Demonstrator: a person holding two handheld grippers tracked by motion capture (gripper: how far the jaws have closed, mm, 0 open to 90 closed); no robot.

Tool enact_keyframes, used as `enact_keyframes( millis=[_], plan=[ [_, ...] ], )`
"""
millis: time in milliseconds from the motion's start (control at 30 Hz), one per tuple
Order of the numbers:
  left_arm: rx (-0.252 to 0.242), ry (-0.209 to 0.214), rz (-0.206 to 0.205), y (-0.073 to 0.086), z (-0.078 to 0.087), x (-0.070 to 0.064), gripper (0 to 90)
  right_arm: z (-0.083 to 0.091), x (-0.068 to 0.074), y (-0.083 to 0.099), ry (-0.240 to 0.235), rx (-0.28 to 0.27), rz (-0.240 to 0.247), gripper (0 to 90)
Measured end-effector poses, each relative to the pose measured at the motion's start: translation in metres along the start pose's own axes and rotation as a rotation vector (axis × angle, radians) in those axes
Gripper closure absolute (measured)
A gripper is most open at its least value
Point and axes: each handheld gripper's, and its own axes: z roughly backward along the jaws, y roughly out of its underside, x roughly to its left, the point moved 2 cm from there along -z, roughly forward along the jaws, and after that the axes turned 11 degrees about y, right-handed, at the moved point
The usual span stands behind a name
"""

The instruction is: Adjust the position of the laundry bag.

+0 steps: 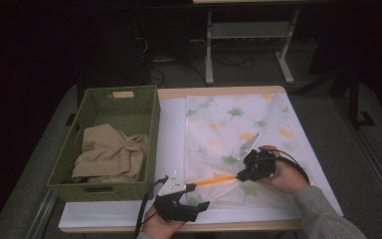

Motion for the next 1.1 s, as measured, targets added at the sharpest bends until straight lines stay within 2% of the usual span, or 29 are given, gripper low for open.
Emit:
enact_keyframes(
  millis=[67,100,167,200,233,300,333,400,467,533,567,600,667,733,900,1100],
  plan=[
    [0.003,-0.001,-0.003,0.000,0.001,-0.001,27.9,0.002,0.001,0.001,0.002,-0.012,-0.006,83.9],
    [0.003,-0.002,-0.006,0.001,0.001,-0.001,27.7,0.004,0.002,0.003,-0.003,-0.034,-0.030,74.9],
    [0.001,-0.003,-0.007,0.001,0.002,-0.001,27.7,0.005,0.002,0.004,-0.009,-0.041,-0.045,73.7],
    [-0.002,-0.003,-0.006,0.001,0.003,-0.001,27.5,0.010,0.005,0.007,-0.004,-0.078,-0.061,69.6],
    [-0.002,-0.003,-0.006,0.001,0.003,-0.001,27.4,0.010,0.005,0.007,-0.004,-0.078,-0.061,69.6],
    [-0.003,-0.001,-0.006,0.001,0.003,-0.001,27.1,0.016,0.008,0.012,0.013,-0.098,-0.088,63.5],
    [-0.002,-0.001,-0.008,0.001,0.002,-0.002,27.0,0.022,0.013,0.017,0.019,-0.136,-0.110,61.0],
    [0.001,-0.002,-0.009,0.001,0.002,-0.002,26.9,0.025,0.015,0.019,0.028,-0.148,-0.122,59.3],
    [0.005,0.000,-0.011,0.002,0.001,-0.002,26.4,0.031,0.020,0.028,0.042,-0.200,-0.174,52.9],
    [0.009,0.002,-0.011,0.003,0.001,-0.003,26.1,0.034,0.023,0.036,0.042,-0.242,-0.201,50.1],
    [0.006,0.005,-0.009,0.003,0.000,-0.003,25.9,0.034,0.025,0.038,0.039,-0.242,-0.214,47.5],
    [0.011,-0.001,-0.016,0.004,0.000,-0.003,25.7,0.036,0.028,0.046,0.076,-0.234,-0.232,44.2],
    [0.012,-0.001,-0.018,0.004,0.000,-0.003,25.4,0.037,0.029,0.048,0.082,-0.237,-0.236,42.9],
    [0.017,0.000,-0.018,0.005,-0.001,-0.002,25.2,0.039,0.034,0.054,0.115,-0.234,-0.247,40.2],
    [0.030,0.001,-0.027,0.007,-0.004,-0.001,24.7,0.047,0.045,0.069,0.154,-0.237,-0.270,36.6],
    [0.037,0.001,-0.015,0.010,-0.006,-0.001,24.4,0.051,0.048,0.078,0.170,-0.236,-0.290,34.4]
  ],
)
